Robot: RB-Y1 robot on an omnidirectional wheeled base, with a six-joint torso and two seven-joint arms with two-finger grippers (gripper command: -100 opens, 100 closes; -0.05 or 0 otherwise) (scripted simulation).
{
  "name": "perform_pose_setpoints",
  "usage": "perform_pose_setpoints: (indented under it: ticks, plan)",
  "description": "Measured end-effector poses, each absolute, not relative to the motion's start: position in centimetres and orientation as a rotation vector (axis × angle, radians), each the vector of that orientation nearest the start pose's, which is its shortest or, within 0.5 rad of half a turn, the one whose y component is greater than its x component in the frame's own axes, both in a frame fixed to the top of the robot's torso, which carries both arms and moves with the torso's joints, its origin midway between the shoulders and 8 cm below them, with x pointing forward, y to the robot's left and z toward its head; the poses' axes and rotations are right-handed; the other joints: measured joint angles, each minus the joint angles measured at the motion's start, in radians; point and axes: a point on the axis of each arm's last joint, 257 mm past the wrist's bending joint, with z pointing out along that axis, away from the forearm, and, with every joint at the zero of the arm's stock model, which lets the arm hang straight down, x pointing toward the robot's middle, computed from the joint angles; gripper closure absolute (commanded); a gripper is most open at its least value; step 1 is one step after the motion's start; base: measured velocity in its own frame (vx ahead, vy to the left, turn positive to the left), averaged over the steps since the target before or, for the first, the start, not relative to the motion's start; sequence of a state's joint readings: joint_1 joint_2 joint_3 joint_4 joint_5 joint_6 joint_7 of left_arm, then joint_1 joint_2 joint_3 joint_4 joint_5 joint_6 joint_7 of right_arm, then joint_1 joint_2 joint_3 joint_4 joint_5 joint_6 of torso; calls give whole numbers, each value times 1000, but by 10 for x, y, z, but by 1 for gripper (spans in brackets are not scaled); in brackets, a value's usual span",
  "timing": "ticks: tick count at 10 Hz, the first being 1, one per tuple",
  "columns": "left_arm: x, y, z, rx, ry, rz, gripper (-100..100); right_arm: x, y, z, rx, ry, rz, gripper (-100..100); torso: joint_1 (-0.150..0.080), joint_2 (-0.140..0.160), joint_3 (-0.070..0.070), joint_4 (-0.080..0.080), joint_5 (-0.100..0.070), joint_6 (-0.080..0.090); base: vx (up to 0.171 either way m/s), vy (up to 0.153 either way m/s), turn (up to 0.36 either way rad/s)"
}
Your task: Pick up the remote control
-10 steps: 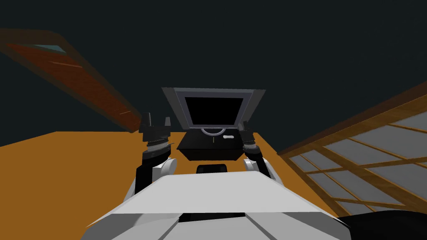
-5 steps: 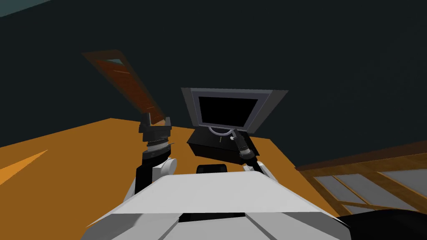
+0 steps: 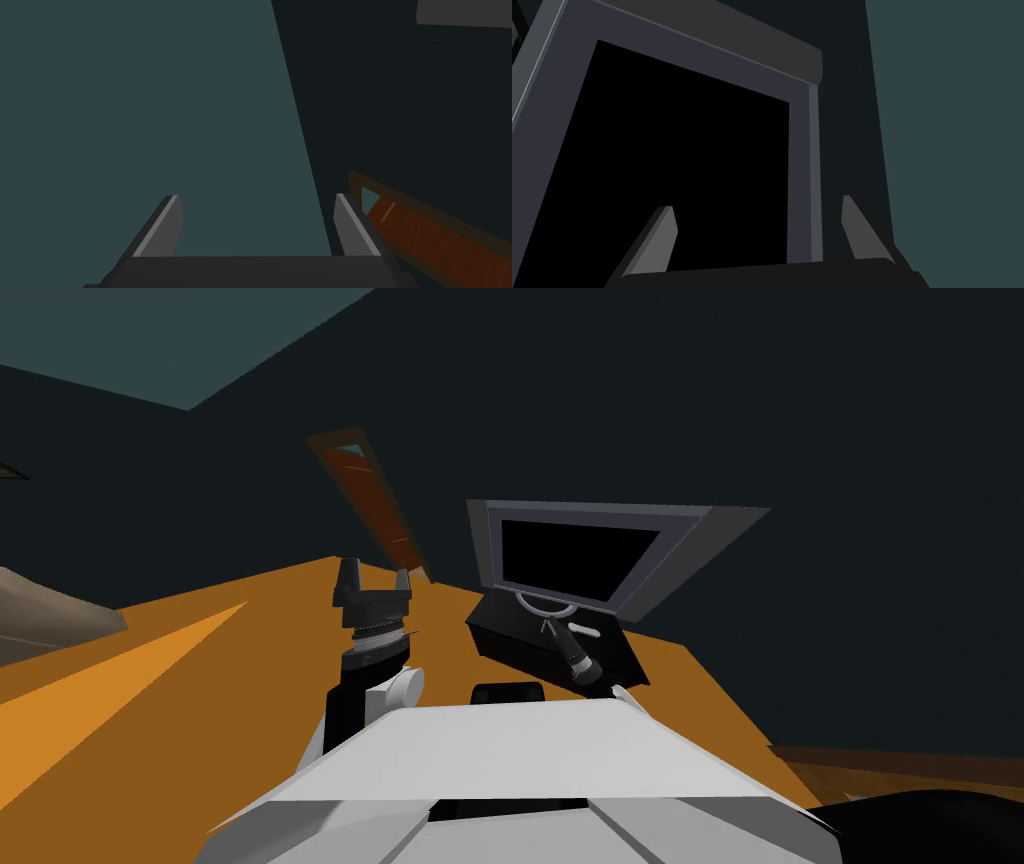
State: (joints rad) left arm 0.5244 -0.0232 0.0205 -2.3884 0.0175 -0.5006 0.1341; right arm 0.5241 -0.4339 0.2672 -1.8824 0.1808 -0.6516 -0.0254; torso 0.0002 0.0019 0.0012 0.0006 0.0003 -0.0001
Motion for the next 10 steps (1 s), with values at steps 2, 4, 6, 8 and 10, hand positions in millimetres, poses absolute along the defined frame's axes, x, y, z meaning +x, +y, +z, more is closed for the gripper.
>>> perform_pose_setpoints:
  ticks: [2, 4, 6, 8, 10]
  plan:
    - [317, 287, 65, -653, 487, -1428, 0, 327, -166, -220, 448, 1436, 1361, -100, -1, -1, 0, 0, 0, 0, 8, 8, 301]
    - [317, 287, 65, -653, 487, -1428, 0, 318, -166, -252, 441, 1529, 1347, -100, -2, -1, -1, 0, 0, 0, 10, -1, 272]
    - [317, 287, 65, -653, 487, -1428, 0, 301, -168, -289, 439, 1631, 1325, -100, -3, -1, -1, 0, -1, 0, 14, -12, 320]
    - [317, 287, 65, -653, 487, -1428, 0, 285, -174, -319, 431, 1731, 1296, -100, -4, -1, -1, 0, -1, 1, 13, -25, 289]
    - [317, 287, 65, -653, 487, -1427, 0, 274, -178, -343, 435, 1791, 1272, -100, -3, -1, 0, 0, -1, 2, 5, -14, 183]
